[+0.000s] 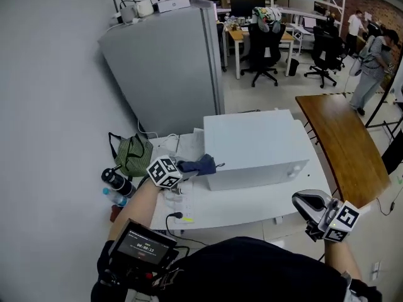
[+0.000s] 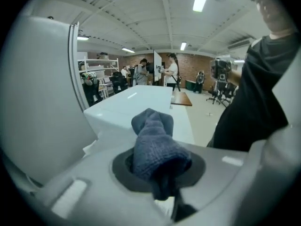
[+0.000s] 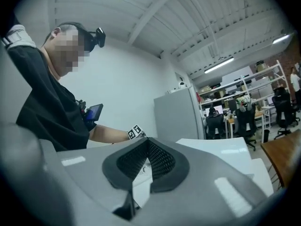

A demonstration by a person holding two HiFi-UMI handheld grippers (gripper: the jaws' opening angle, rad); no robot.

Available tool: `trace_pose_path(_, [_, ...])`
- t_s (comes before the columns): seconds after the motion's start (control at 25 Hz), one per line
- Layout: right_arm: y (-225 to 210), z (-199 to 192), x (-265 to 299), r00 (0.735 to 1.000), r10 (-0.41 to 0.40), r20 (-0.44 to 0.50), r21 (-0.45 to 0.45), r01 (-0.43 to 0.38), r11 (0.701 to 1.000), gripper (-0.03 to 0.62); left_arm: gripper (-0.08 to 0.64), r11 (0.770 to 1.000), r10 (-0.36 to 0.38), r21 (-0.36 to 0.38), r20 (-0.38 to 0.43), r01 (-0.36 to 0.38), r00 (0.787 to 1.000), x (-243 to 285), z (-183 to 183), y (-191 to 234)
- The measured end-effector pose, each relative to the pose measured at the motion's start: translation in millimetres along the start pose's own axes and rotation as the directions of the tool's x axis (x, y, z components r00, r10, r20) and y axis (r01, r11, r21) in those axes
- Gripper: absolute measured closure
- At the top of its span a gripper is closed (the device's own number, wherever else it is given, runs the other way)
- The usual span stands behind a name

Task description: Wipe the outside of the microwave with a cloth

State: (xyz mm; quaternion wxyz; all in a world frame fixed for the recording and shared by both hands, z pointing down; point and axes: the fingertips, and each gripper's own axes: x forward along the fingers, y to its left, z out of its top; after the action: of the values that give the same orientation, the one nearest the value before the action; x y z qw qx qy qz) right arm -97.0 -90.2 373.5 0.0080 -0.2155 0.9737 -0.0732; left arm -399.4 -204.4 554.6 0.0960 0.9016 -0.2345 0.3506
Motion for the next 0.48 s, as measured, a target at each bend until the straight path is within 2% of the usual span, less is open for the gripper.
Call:
trace_pose_path(0.12, [14.5, 5.9, 35.7, 0.999, 0.049, -0.021, -0.017, -0.049, 0.999, 0.588, 0.505, 0.993, 0.103, 0.073, -0.1, -0.096, 0.99, -34.0, -43.3, 12.6])
trace_pose_path(0.2, [18.7, 6.9, 49.9, 0.997, 0.065, -0.031, -0.021, -0.066, 0.998, 0.588, 0.505, 0.97, 0.187, 0.172, -0.085, -0.171, 0.979, -44.7, -55.1, 20.0])
trace_pose_path(0.28, [18.3, 6.2, 53.0, 0.997, 0.075, -0.028, -0.018, -0.075, 0.997, 0.588, 0.505, 0.931, 0.234, 0.294, -0.023, -0.217, 0.972, -43.1, -46.0, 8.8])
trace_pose_path(0.36, [11.5, 4.3, 46.6, 0.997, 0.079, -0.019, -0.015, -0.079, 0.997, 0.588, 0.505, 0.892, 0.25, 0.387, 0.007, -0.233, 0.968, -26.0, -25.4, -10.1])
trace_pose_path(0.48, [-8.0, 0.6, 22.0, 0.997, 0.073, -0.003, -0.006, -0.073, 0.997, 0.588, 0.505, 0.859, 0.304, 0.447, -0.05, -0.251, 0.951, 22.0, -0.3, -22.8])
